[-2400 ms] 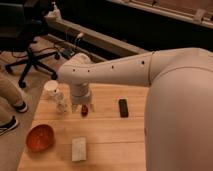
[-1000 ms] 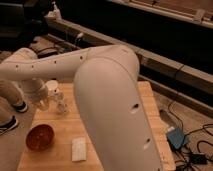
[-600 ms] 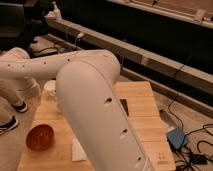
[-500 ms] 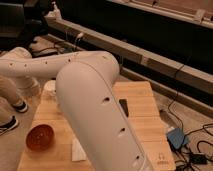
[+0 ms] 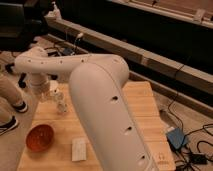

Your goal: Knock the bottle over

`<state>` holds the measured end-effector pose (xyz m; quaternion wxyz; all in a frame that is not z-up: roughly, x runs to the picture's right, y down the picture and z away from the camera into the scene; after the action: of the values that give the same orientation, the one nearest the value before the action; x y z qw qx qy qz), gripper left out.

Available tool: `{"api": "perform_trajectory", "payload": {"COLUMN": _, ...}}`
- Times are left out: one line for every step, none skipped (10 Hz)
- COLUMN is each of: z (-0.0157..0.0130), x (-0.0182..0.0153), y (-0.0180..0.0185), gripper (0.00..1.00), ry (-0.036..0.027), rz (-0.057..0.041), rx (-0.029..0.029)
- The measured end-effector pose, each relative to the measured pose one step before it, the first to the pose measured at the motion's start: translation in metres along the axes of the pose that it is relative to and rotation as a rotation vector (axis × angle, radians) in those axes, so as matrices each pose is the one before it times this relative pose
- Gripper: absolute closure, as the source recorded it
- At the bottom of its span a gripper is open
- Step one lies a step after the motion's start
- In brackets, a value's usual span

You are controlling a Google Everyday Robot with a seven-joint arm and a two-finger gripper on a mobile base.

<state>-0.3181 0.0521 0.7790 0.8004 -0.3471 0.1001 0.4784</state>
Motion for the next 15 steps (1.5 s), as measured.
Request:
{"api": "perform_trajectory", "payload": {"z": -0.0009, "x": 0.00434, "y": -0.01254, "gripper": 1.0, "ry": -0.00051, "rz": 0.02279, "rx": 0.0036}}
{"api": "perform_trajectory", "payload": {"z": -0.00058, "x": 0.00402, "y": -0.01195, "gripper": 1.0, "ry": 0.00014, "rz": 0.02065, "rx": 0.00756}}
{"api": "perform_trajectory", "payload": {"z": -0.00182, "x": 0.00474, "y": -0.01802, "gripper": 1.0, "ry": -0.00203, "rz": 0.03049, "rx": 0.01624}}
{"api": "perform_trajectory", "payload": {"z": -0.0028, "x": 0.00384, "y": -0.02076, "gripper": 1.0, "ry": -0.00508, "rz": 0.03728, "rx": 0.02628}}
{"api": "perform_trajectory", "payload": {"z": -0.00325, "x": 0.00115, "y": -0.01464, "gripper": 1.0, "ry": -0.00901, "rz": 0.02562, "rx": 0.02681}}
{"api": "perform_trajectory", "payload": {"z": -0.00638, "x": 0.00022, "y": -0.01139, "gripper": 1.0, "ry": -0.01768, "rz": 0.01883, "rx": 0.0345}}
{"api": "perform_trajectory", "payload": {"z": -0.00721, "x": 0.00081, "y": -0.00406, "gripper": 1.0, "ry": -0.01686, "rz": 0.00504, "rx": 0.02256}}
{"api": "perform_trajectory", "payload": {"z": -0.00968, "x": 0.00162, "y": 0.00301, "gripper": 0.99, "ry": -0.01883, "rz": -0.00645, "rx": -0.00352}}
{"api": "perform_trajectory", "payload": {"z": -0.00955, "x": 0.00256, "y": 0.00484, "gripper": 0.96, "ry": -0.01296, "rz": -0.00906, "rx": -0.01618}}
{"api": "perform_trajectory", "payload": {"z": -0.00444, "x": 0.00164, "y": 0.00246, "gripper": 0.96, "ry": -0.00473, "rz": -0.00403, "rx": -0.01007}}
{"api": "perform_trajectory", "payload": {"z": 0.00008, "x": -0.00066, "y": -0.00101, "gripper": 0.96, "ry": -0.00194, "rz": -0.00083, "rx": 0.00218}}
{"api": "perform_trajectory", "payload": {"z": 0.00051, "x": 0.0003, "y": 0.00324, "gripper": 0.96, "ry": 0.00153, "rz": -0.00436, "rx": -0.00163}}
{"api": "perform_trajectory", "payload": {"z": -0.00006, "x": 0.00002, "y": 0.00035, "gripper": 0.96, "ry": -0.00002, "rz": -0.00002, "rx": -0.00126}}
{"api": "perform_trajectory", "payload": {"z": 0.00003, "x": -0.00021, "y": -0.00127, "gripper": 0.96, "ry": -0.00075, "rz": 0.00095, "rx": 0.00144}}
{"api": "perform_trajectory", "payload": {"z": -0.00001, "x": -0.00007, "y": -0.00033, "gripper": 0.96, "ry": -0.0001, "rz": 0.00063, "rx": -0.00003}}
